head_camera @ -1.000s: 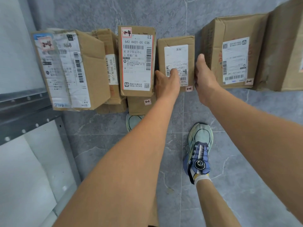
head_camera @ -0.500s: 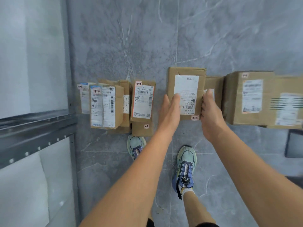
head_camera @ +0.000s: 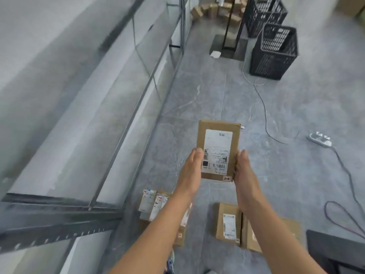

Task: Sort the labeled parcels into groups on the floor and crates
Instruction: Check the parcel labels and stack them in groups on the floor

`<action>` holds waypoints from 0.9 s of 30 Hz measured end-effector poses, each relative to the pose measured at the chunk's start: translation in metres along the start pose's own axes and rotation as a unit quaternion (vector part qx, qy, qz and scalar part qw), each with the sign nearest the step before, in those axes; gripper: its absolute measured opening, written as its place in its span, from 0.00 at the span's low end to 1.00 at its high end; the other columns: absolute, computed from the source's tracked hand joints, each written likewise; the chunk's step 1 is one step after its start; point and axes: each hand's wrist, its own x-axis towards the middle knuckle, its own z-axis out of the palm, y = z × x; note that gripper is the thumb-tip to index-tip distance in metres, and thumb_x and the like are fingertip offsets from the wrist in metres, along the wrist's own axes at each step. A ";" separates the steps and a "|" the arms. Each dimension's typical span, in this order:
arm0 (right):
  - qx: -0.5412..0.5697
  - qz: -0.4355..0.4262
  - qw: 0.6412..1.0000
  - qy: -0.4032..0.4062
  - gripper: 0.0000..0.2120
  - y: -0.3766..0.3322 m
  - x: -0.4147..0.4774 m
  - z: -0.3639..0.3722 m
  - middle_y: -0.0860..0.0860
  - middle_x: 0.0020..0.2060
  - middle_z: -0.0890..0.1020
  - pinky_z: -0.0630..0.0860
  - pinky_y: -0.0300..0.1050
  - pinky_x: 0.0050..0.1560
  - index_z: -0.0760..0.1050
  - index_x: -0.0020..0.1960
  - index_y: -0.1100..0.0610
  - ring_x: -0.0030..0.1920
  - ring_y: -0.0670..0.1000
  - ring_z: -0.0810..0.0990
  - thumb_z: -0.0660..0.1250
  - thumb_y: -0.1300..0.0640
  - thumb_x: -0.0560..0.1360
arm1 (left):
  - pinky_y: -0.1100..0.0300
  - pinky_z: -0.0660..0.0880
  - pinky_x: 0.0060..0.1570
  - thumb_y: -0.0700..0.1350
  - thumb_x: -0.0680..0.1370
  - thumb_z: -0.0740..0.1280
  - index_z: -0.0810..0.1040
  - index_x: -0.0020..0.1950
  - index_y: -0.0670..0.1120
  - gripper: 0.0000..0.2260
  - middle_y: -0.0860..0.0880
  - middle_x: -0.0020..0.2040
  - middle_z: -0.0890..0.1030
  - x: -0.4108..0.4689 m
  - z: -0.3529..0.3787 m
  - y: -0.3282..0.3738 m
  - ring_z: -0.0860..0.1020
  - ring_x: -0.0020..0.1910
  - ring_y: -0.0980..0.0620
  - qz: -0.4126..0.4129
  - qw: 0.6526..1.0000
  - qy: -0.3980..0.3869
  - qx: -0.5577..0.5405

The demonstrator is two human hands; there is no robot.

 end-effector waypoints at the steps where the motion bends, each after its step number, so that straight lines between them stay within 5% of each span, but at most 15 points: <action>1: -0.006 -0.017 1.000 -0.011 0.28 -0.026 -0.010 0.005 0.41 0.59 0.86 0.65 0.59 0.77 0.80 0.65 0.40 0.64 0.44 0.81 0.46 0.31 0.84 | 0.63 0.64 0.70 0.66 0.84 0.49 0.73 0.72 0.57 0.24 0.62 0.68 0.75 -0.013 -0.006 0.020 0.71 0.68 0.65 0.015 1.000 0.009 -0.007; 3: -0.016 -0.046 0.998 -0.038 0.27 -0.070 -0.033 0.016 0.40 0.58 0.86 0.64 0.58 0.77 0.79 0.65 0.40 0.62 0.42 0.81 0.46 0.33 0.85 | 0.57 0.70 0.68 0.70 0.82 0.49 0.76 0.70 0.59 0.27 0.61 0.66 0.80 -0.041 -0.016 0.051 0.77 0.65 0.62 0.040 0.998 0.037 -0.022; 8: -0.050 -0.118 0.984 -0.127 0.26 -0.148 -0.096 0.041 0.41 0.58 0.86 0.64 0.61 0.77 0.80 0.64 0.38 0.64 0.45 0.81 0.46 0.32 0.84 | 0.75 0.74 0.47 0.63 0.86 0.48 0.77 0.68 0.62 0.21 0.60 0.59 0.83 -0.122 -0.045 0.113 0.80 0.53 0.70 0.108 0.986 0.122 -0.040; 11: -0.073 -0.146 0.967 -0.195 0.27 -0.178 -0.137 0.056 0.39 0.60 0.85 0.63 0.60 0.78 0.78 0.66 0.36 0.66 0.44 0.79 0.45 0.31 0.83 | 0.64 0.75 0.60 0.63 0.86 0.48 0.77 0.68 0.62 0.22 0.61 0.60 0.83 -0.176 -0.062 0.140 0.80 0.55 0.68 0.141 0.973 0.179 -0.044; 18: -0.095 -0.192 0.919 -0.330 0.24 -0.210 -0.240 0.109 0.34 0.52 0.86 0.66 0.55 0.77 0.81 0.58 0.37 0.58 0.36 0.82 0.46 0.35 0.86 | 0.68 0.68 0.52 0.65 0.85 0.49 0.76 0.65 0.62 0.20 0.62 0.59 0.82 -0.318 -0.099 0.157 0.78 0.56 0.70 0.191 0.925 0.323 -0.062; 20: -0.110 -0.190 0.902 -0.372 0.25 -0.209 -0.272 0.124 0.35 0.53 0.86 0.65 0.56 0.77 0.81 0.58 0.38 0.61 0.40 0.81 0.46 0.34 0.85 | 0.72 0.65 0.48 0.64 0.85 0.48 0.73 0.64 0.65 0.17 0.65 0.57 0.80 -0.361 -0.106 0.153 0.75 0.50 0.78 0.190 0.910 0.362 -0.067; 24: -0.134 -0.187 0.867 -0.443 0.26 -0.192 -0.336 0.151 0.38 0.55 0.87 0.65 0.60 0.77 0.82 0.59 0.39 0.65 0.47 0.80 0.47 0.31 0.83 | 0.71 0.68 0.49 0.62 0.86 0.48 0.75 0.66 0.60 0.20 0.58 0.60 0.82 -0.439 -0.117 0.131 0.78 0.56 0.67 0.191 0.878 0.432 -0.080; 27: -0.147 -0.190 0.837 -0.491 0.25 -0.174 -0.392 0.167 0.38 0.52 0.87 0.65 0.59 0.77 0.82 0.57 0.39 0.63 0.45 0.81 0.47 0.32 0.84 | 0.72 0.68 0.49 0.62 0.86 0.49 0.76 0.61 0.63 0.16 0.63 0.55 0.82 -0.499 -0.122 0.106 0.77 0.51 0.73 0.181 0.847 0.490 -0.101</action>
